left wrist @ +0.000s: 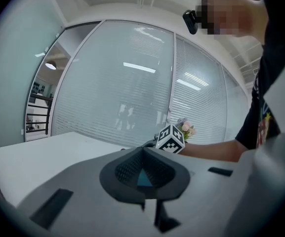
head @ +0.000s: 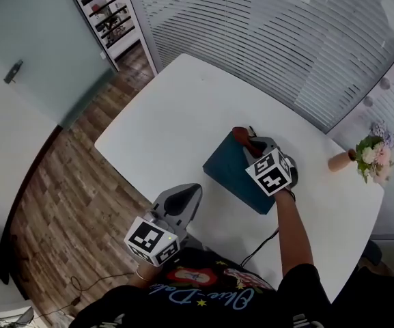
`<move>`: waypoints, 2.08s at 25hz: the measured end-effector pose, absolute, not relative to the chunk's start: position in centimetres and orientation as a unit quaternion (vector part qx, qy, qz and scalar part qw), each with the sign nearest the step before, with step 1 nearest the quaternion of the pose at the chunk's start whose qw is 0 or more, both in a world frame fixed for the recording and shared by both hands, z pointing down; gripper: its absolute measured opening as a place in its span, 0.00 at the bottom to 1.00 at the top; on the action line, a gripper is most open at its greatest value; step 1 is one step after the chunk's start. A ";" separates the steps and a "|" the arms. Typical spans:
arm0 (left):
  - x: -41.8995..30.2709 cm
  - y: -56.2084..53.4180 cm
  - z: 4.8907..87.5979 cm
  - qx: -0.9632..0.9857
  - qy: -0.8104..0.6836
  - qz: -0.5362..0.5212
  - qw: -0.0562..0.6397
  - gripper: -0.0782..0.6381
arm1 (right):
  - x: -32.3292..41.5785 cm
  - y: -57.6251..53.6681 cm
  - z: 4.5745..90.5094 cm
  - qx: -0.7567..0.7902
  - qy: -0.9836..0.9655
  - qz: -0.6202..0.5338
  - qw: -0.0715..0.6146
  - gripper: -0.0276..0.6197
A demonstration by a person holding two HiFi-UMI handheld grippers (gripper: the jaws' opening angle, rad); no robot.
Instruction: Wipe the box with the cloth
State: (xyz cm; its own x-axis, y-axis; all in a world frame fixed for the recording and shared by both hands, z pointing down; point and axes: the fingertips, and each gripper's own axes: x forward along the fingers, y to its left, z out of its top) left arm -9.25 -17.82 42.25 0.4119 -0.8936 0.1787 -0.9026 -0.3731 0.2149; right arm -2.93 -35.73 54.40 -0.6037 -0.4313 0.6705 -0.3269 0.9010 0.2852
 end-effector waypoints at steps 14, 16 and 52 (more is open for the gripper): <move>-8.5 -23.6 40.7 0.890 -0.440 0.024 0.117 0.11 | 5.7 -33.9 54.8 0.319 -0.852 0.006 0.414 0.13; -8.3 -23.9 40.7 0.895 -0.430 0.023 0.118 0.11 | 6.9 -33.6 54.9 0.337 -0.847 0.017 0.411 0.13; -10.7 -26.8 40.4 0.908 -0.401 -0.003 0.125 0.11 | 7.1 -35.2 47.4 0.502 -0.841 0.134 0.149 0.13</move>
